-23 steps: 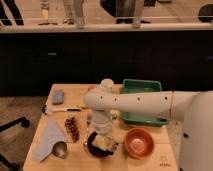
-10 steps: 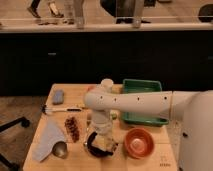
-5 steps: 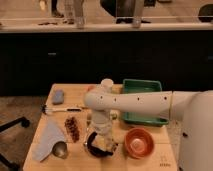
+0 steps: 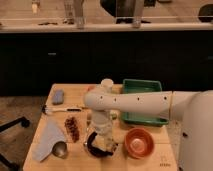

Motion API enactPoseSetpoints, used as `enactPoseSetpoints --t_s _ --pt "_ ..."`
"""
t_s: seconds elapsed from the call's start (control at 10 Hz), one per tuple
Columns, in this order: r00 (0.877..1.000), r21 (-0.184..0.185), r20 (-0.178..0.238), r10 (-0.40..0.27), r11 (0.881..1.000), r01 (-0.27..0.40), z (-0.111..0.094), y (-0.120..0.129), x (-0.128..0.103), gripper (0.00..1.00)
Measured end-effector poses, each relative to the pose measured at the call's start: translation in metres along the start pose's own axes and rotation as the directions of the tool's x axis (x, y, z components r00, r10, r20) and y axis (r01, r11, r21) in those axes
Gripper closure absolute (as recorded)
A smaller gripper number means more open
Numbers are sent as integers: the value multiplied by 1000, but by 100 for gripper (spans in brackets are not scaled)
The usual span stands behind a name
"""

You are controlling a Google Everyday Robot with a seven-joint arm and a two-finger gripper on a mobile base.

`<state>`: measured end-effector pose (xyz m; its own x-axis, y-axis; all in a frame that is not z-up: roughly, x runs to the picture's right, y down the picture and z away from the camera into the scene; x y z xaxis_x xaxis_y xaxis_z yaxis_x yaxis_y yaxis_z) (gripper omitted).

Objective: Place eraser in purple bowl

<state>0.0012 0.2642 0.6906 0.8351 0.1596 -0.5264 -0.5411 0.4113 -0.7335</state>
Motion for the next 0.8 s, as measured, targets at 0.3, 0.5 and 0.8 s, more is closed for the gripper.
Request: enactPoseSetpoints --t_s 0.3,0.5,0.8 --pt "1000 0 0 0 1000 0 0 0 0 20" --pt "1000 0 0 0 1000 0 0 0 0 20" --pt "1000 0 0 0 1000 0 0 0 0 20"
